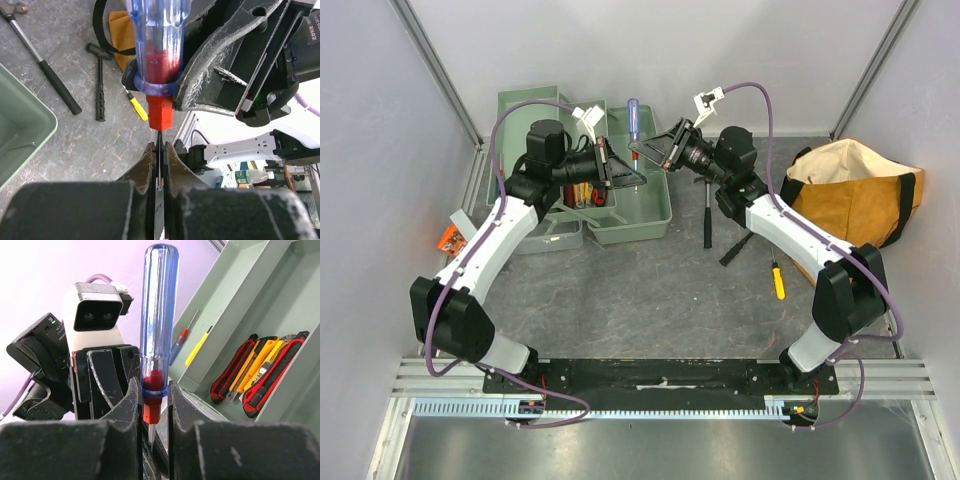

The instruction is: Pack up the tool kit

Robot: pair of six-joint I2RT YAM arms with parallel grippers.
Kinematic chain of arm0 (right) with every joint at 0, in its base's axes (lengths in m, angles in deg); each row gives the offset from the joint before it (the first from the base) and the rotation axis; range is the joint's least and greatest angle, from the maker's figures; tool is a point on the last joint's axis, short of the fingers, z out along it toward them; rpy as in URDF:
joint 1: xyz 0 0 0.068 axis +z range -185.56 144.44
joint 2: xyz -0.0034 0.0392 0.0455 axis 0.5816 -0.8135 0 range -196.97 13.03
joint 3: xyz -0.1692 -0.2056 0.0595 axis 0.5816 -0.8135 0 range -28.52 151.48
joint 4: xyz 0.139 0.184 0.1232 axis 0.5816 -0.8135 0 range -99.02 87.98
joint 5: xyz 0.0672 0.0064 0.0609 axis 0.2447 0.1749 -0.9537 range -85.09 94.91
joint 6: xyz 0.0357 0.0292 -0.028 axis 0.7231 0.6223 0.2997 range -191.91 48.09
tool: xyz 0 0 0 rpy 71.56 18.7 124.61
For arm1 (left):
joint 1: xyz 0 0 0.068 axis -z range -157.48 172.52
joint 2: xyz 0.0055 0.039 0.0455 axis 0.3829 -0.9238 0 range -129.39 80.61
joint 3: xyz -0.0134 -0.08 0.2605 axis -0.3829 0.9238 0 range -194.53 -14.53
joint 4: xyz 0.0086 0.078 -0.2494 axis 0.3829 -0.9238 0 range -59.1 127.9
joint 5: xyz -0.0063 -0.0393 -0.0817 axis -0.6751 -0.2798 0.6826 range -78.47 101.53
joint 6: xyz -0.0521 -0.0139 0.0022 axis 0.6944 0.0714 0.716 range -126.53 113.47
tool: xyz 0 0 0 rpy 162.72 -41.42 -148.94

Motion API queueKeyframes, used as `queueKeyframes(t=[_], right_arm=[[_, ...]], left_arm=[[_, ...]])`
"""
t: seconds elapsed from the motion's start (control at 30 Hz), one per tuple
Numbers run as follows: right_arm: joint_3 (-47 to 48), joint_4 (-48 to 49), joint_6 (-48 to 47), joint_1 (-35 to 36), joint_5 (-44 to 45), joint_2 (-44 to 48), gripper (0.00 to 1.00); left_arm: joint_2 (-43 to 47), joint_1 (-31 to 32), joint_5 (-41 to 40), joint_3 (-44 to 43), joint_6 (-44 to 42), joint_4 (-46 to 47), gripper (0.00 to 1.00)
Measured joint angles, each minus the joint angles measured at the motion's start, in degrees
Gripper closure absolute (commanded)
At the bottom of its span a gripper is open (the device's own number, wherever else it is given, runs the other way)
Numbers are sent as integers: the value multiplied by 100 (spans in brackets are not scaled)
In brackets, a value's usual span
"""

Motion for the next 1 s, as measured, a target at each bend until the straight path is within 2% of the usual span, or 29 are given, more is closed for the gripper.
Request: queueKeyframes(t=[0.03, 0.2, 0.27, 0.47, 0.67, 0.8, 1.0], right_arm=[[0, -17, 4, -2, 4, 0, 79], [74, -400, -186, 20, 227, 0, 20], [90, -688, -374, 15, 452, 24, 11], [74, -1836, -944, -221, 1578, 332, 9], [-28, -2782, -1025, -935, 2417, 667, 11], [-229, -3467, -1010, -1200, 2885, 669, 16], [-455, -4651, -973, -1224, 3840, 662, 17]], left_arm=[[0, 11, 2, 4, 0, 9, 98], [9, 22, -282, -11, -142, -289, 98], [13, 4, -684, -122, -361, -726, 98], [15, -256, -2306, -962, -1158, -2197, 98], [11, -997, -4022, -1397, -1799, -3241, 98], [-146, -1335, -4872, -1543, -2096, -3676, 98], [-778, -1329, -5825, -1788, -2374, -4109, 98]])
